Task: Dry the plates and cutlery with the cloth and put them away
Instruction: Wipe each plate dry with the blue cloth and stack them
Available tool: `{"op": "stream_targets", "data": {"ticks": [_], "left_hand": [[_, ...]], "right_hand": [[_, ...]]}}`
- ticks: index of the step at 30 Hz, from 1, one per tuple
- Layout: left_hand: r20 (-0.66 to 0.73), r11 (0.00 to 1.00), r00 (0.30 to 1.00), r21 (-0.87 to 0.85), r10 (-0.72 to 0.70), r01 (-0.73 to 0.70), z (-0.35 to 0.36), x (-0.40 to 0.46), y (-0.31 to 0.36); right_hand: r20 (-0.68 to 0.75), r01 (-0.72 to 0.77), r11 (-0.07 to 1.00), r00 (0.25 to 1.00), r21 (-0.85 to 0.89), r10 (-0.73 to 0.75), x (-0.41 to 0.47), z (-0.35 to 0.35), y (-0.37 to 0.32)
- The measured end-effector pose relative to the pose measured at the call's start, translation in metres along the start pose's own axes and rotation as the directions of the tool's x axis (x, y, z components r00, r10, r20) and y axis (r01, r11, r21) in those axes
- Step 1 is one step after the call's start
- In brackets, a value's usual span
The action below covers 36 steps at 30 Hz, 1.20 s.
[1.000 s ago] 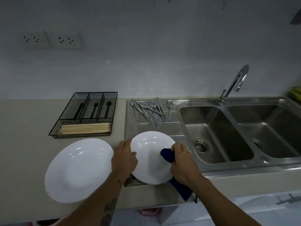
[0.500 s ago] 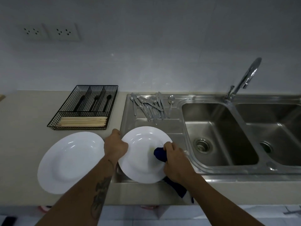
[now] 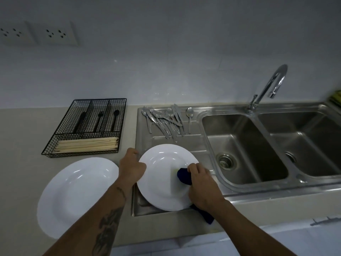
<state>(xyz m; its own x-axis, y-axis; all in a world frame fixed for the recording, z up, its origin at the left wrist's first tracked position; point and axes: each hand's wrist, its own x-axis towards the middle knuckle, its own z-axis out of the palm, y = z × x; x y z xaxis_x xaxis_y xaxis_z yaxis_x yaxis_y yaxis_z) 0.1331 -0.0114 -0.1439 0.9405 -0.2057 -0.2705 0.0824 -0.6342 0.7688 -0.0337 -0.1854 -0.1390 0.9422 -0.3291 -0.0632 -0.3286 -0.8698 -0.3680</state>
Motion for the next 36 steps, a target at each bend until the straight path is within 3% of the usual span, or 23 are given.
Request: {"op": "stream_targets", "data": {"ticks": [6,12,22,29,36], "left_hand": [[0.020,0.963,0.980,-0.189,0.199,-0.192,-0.011,-0.014,-0.004],[0.074,0.922,0.962,-0.312,0.264,-0.229,-0.013,-0.024,-0.007],[0.037,0.865,0.974,-0.469,0.223,-0.180,-0.006,-0.038,-0.012],[0.019,0.706,0.998,-0.708,0.052,-0.024,-0.002,-0.036,-0.001],[0.074,0.566,0.997,-0.823,0.003,0.060,-0.016,-0.025,0.002]], "right_hand": [[-0.016,-0.084,0.996,0.996,-0.041,0.084,-0.003,0.002,-0.014],[0.008,-0.217,0.976,0.976,0.015,0.217,-0.005,0.003,-0.030],[0.039,-0.329,0.939,0.944,0.104,0.327,-0.015,0.004,-0.055],[0.054,-0.334,0.929,0.943,0.158,0.329,-0.014,-0.001,-0.062],[-0.084,-0.299,0.931,0.943,0.208,0.321,-0.009,-0.004,-0.081]]}}
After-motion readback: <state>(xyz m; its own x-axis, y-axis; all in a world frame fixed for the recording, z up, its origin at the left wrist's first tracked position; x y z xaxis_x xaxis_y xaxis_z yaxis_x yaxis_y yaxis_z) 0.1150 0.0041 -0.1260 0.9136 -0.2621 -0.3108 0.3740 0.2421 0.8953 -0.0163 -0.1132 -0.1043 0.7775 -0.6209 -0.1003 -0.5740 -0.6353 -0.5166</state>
